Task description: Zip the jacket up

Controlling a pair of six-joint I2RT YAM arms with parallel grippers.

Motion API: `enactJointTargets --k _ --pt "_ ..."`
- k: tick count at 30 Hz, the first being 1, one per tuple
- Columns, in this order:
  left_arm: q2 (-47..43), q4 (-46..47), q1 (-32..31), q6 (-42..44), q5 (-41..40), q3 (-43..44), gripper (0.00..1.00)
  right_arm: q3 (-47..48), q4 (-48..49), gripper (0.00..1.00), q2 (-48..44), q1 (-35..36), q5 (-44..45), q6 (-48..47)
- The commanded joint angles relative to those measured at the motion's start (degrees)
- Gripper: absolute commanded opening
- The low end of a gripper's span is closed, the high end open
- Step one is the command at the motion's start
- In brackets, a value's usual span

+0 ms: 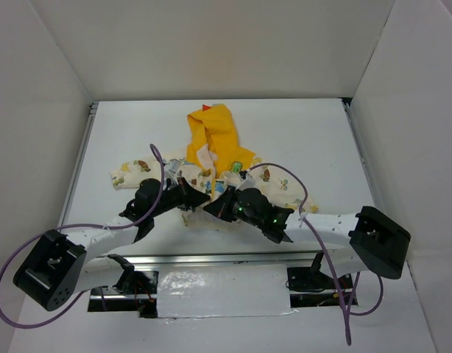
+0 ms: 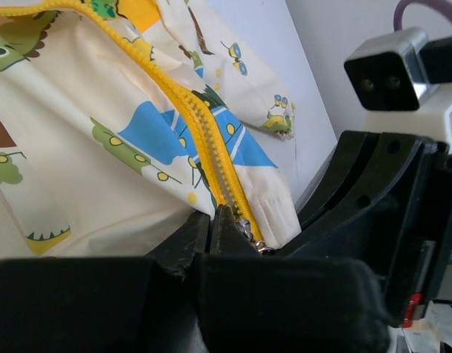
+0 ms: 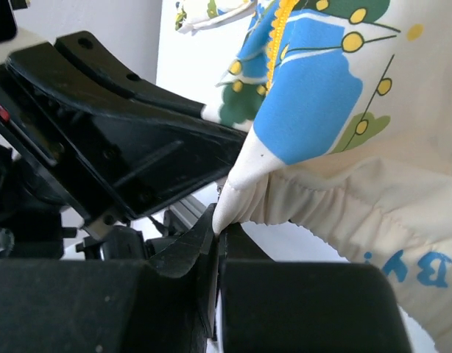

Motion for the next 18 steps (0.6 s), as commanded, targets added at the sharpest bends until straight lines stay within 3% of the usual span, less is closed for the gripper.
enactJointTargets --k 1,8,18 --pt "0.85 4.49 -0.25 3.15 5.28 1.13 0.00 5.71 -11.84 0.00 -3.21 -0.56 1.17 2.67" --pt "0.33 8.63 -0.25 2.80 7.14 -0.98 0.00 6.94 -14.22 0.00 -4.26 -4.95 -8.49 4.70" --pt "-3.54 5.29 -0.25 4.65 5.55 -0.72 0.00 8.26 -19.49 0.00 -5.49 -5.48 -11.05 11.98"
